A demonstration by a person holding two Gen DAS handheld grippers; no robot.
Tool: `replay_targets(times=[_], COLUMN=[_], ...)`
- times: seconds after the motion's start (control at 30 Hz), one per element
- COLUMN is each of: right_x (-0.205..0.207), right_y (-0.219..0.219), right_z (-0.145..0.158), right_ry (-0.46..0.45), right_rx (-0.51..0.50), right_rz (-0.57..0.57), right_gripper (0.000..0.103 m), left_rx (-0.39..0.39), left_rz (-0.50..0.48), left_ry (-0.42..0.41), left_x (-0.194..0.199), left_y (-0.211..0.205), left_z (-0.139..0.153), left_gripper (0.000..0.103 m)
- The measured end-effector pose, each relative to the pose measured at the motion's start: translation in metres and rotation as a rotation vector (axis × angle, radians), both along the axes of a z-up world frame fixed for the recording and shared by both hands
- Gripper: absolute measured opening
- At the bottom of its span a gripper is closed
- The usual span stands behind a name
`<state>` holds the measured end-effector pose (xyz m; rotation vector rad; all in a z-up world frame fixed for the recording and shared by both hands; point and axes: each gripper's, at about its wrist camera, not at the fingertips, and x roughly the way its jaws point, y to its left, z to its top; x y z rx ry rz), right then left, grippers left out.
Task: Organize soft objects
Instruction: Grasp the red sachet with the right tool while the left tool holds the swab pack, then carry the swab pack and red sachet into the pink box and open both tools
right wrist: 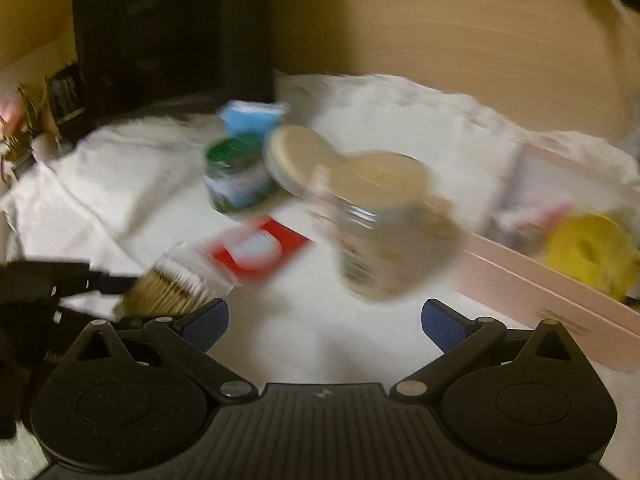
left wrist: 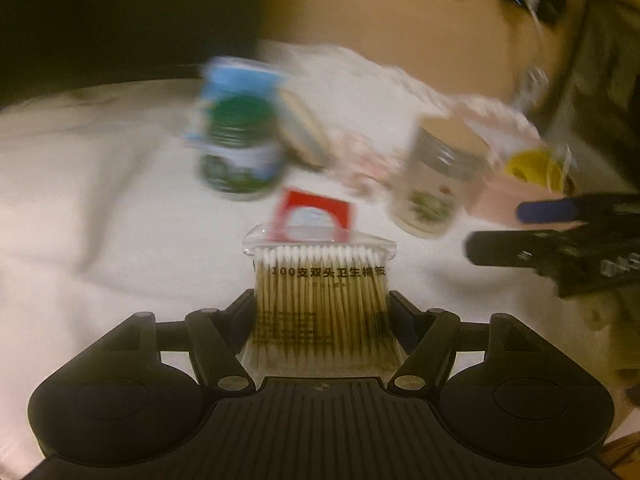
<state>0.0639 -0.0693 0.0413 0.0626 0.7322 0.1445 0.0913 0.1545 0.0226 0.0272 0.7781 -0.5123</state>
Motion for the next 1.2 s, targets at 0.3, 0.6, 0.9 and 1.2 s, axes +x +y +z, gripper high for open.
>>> replay_targets(times=[0.3,0.6,0.9,1.2], right_x=[0.088,0.111,0.074,0.020], right_y=[0.089,0.118,0.118,0.069], right_z=[-0.039,-0.075,-0.036,0.075], right_ry=[0.078,0.013,-0.097,-0.359], right_rx=[0.062,-0.122,-0.169,-0.141], right_rz=[-0.248,-0.285,-0.108,-0.146], right_gripper=[0.101,0.079,0.052,0.052], left_rx=[-0.028,-0.026,-0.025,-0.078], left_rz=[0.296,0.327,0.281,0.129], left_ry=[0.018,0.028,-0.030,-0.245], left_x=[0.028,0.046,0.068,0.084], left_y=[0.110,0.132,0.114,0.049], left_z=[0.009,-0.009,0.010,0.098], left_gripper=[0.074,0.074,0.074,0.074])
